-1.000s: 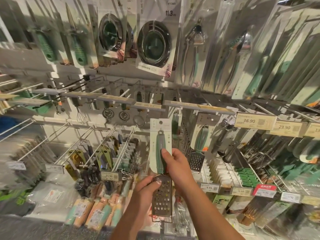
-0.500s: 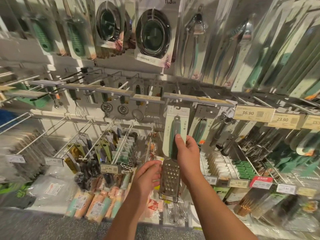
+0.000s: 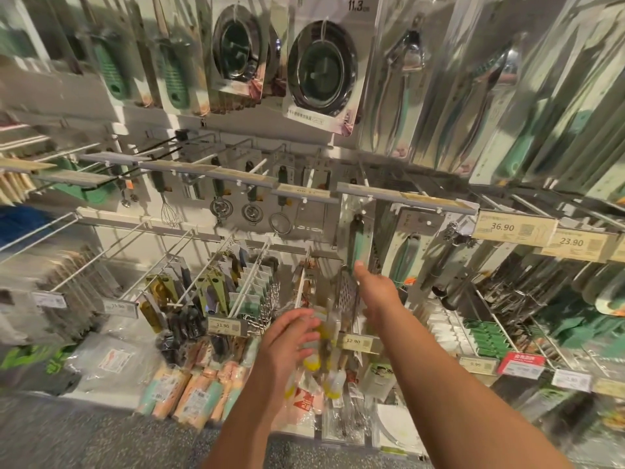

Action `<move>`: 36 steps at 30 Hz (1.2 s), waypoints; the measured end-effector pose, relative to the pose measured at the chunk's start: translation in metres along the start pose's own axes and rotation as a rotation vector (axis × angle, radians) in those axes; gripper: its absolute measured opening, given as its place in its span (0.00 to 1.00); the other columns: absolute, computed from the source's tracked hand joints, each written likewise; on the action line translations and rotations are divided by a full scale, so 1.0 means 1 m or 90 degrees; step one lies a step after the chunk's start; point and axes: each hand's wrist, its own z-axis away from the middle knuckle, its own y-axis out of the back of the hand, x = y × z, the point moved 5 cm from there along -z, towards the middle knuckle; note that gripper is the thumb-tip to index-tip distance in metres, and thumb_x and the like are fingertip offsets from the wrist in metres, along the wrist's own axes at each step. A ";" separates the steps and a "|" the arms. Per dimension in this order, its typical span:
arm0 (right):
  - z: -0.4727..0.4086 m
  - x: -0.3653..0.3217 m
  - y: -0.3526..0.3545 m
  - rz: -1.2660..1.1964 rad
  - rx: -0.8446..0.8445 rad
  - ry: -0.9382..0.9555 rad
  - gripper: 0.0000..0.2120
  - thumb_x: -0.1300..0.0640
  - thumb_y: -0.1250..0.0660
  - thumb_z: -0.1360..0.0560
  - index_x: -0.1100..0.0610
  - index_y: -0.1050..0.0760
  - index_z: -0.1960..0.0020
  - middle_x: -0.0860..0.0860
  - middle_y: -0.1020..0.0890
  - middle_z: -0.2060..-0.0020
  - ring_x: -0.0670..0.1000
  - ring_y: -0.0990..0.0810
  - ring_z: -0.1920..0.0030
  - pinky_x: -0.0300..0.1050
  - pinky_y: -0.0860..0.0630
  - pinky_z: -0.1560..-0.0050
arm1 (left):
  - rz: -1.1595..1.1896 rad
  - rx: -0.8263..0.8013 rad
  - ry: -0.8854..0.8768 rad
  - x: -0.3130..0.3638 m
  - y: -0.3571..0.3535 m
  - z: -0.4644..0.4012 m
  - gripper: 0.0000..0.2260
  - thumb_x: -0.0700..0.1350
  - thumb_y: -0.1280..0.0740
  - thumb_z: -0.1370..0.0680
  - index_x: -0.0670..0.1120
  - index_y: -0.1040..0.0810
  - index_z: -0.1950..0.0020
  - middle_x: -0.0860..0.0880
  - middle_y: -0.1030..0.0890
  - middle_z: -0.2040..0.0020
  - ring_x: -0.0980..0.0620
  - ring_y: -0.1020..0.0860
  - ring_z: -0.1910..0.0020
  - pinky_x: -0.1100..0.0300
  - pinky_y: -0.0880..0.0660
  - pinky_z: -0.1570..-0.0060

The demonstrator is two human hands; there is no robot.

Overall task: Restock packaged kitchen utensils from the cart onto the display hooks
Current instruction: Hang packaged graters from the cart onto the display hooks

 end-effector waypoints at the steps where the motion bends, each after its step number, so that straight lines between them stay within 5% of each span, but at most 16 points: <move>1: 0.000 0.011 0.002 0.008 -0.015 -0.023 0.32 0.40 0.34 0.19 0.63 0.31 0.28 0.57 0.25 0.33 0.63 0.27 0.30 0.62 0.30 0.28 | -0.001 0.001 0.000 0.000 0.003 -0.001 0.09 0.45 0.36 0.16 0.48 0.18 0.39 0.51 0.13 0.46 0.48 0.15 0.45 0.56 0.20 0.48; 4: 0.005 0.041 0.010 0.010 -0.016 -0.078 0.23 0.43 0.32 0.19 0.61 0.26 0.37 0.57 0.20 0.38 0.60 0.21 0.40 0.61 0.25 0.33 | 0.003 0.008 0.020 0.001 0.009 -0.008 0.09 0.44 0.33 0.17 0.48 0.18 0.39 0.50 0.13 0.47 0.46 0.15 0.45 0.53 0.19 0.46; 7: 0.018 0.056 0.016 -0.045 -0.022 -0.099 0.17 0.44 0.31 0.19 0.58 0.24 0.41 0.52 0.16 0.49 0.53 0.18 0.52 0.51 0.22 0.49 | -0.015 -0.004 0.042 0.004 0.003 -0.017 0.08 0.44 0.31 0.18 0.49 0.17 0.40 0.51 0.12 0.50 0.47 0.15 0.47 0.52 0.20 0.46; 12: 0.058 0.078 0.047 -0.078 0.047 -0.086 0.16 0.47 0.33 0.18 0.60 0.23 0.42 0.56 0.16 0.47 0.55 0.18 0.51 0.46 0.22 0.58 | -0.123 -0.127 0.064 -0.003 -0.031 -0.024 0.06 0.48 0.33 0.17 0.53 0.17 0.42 0.54 0.12 0.51 0.51 0.15 0.49 0.54 0.20 0.47; 16: 0.107 0.131 0.098 -0.134 0.181 -0.110 0.16 0.47 0.31 0.19 0.59 0.22 0.42 0.57 0.16 0.47 0.54 0.18 0.53 0.48 0.22 0.54 | -0.207 -0.259 0.110 -0.033 -0.074 -0.017 0.06 0.47 0.35 0.16 0.52 0.19 0.42 0.50 0.13 0.48 0.53 0.18 0.55 0.61 0.22 0.56; 20: 0.176 0.194 0.161 -0.212 0.365 -0.154 0.12 0.46 0.30 0.19 0.56 0.23 0.48 0.54 0.16 0.51 0.52 0.20 0.56 0.49 0.23 0.53 | -0.322 -0.441 0.142 -0.082 -0.133 0.026 0.08 0.46 0.36 0.15 0.48 0.20 0.38 0.47 0.15 0.44 0.51 0.19 0.53 0.55 0.24 0.50; 24: 0.240 0.245 0.211 -0.319 0.491 -0.153 0.10 0.47 0.30 0.20 0.54 0.22 0.51 0.50 0.19 0.59 0.46 0.24 0.67 0.40 0.30 0.68 | -0.421 -0.593 0.174 -0.132 -0.182 0.098 0.04 0.47 0.35 0.16 0.51 0.22 0.50 0.48 0.17 0.51 0.51 0.22 0.58 0.57 0.29 0.59; 29: 0.333 0.308 0.271 -0.463 0.668 -0.145 0.10 0.54 0.31 0.18 0.55 0.23 0.58 0.49 0.23 0.70 0.44 0.29 0.76 0.36 0.37 0.78 | -0.525 -0.709 0.163 -0.192 -0.235 0.184 0.05 0.46 0.35 0.17 0.47 0.21 0.47 0.46 0.17 0.54 0.53 0.23 0.65 0.58 0.31 0.64; 36: 0.439 0.413 0.319 -0.519 0.762 -0.278 0.16 0.46 0.31 0.19 0.59 0.20 0.51 0.61 0.15 0.55 0.51 0.21 0.64 0.42 0.23 0.63 | -0.621 -0.805 0.122 -0.267 -0.283 0.289 0.08 0.44 0.36 0.16 0.43 0.20 0.44 0.44 0.15 0.52 0.53 0.22 0.63 0.61 0.29 0.66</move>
